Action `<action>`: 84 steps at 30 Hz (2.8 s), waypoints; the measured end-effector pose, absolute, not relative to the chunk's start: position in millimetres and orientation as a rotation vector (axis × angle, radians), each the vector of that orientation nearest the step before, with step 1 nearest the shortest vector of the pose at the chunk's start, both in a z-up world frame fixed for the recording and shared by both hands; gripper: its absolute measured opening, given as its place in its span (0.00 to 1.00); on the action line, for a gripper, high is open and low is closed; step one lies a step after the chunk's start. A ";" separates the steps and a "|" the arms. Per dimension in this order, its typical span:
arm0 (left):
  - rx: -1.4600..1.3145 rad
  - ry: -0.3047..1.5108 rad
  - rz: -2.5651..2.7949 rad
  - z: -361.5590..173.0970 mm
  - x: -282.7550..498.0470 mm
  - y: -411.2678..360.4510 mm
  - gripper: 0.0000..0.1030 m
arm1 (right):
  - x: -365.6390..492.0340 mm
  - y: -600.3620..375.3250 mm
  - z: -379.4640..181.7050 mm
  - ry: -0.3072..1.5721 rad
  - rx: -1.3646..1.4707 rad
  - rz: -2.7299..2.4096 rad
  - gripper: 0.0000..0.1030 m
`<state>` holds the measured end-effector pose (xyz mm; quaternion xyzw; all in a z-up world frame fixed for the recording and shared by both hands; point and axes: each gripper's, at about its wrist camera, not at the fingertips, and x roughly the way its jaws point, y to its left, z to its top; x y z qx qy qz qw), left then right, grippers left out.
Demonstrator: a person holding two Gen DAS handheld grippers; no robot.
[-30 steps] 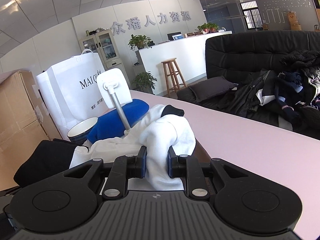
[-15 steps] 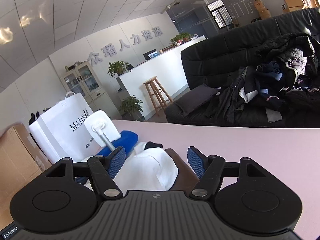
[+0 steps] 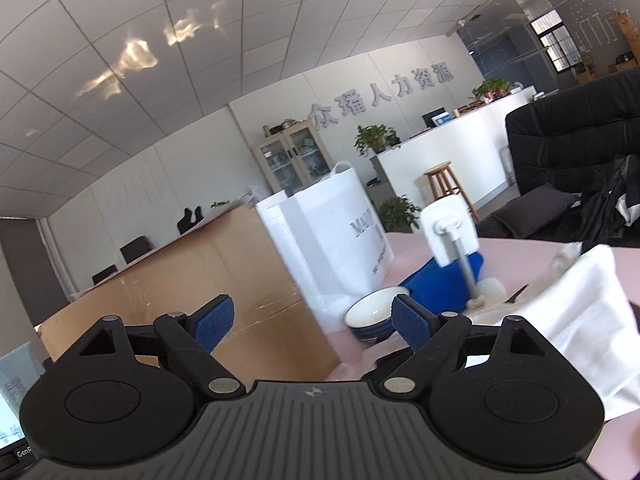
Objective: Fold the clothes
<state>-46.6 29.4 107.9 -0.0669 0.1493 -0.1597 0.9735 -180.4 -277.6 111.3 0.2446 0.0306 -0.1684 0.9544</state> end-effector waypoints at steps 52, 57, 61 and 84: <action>0.071 0.661 -0.136 4.0 39.5 32.9 1.00 | -36.3 -156.5 49.7 0.639 0.101 -0.216 1.00; 0.070 0.661 -0.135 4.2 38.8 31.3 1.00 | -36.5 -156.4 37.1 0.639 0.101 -0.216 1.00; 0.069 0.661 -0.137 3.6 40.4 34.5 1.00 | -31.8 -160.6 31.9 0.639 0.101 -0.215 1.00; 0.067 0.661 -0.139 3.8 40.2 34.8 1.00 | -13.2 -171.6 22.3 0.641 0.097 -0.213 1.00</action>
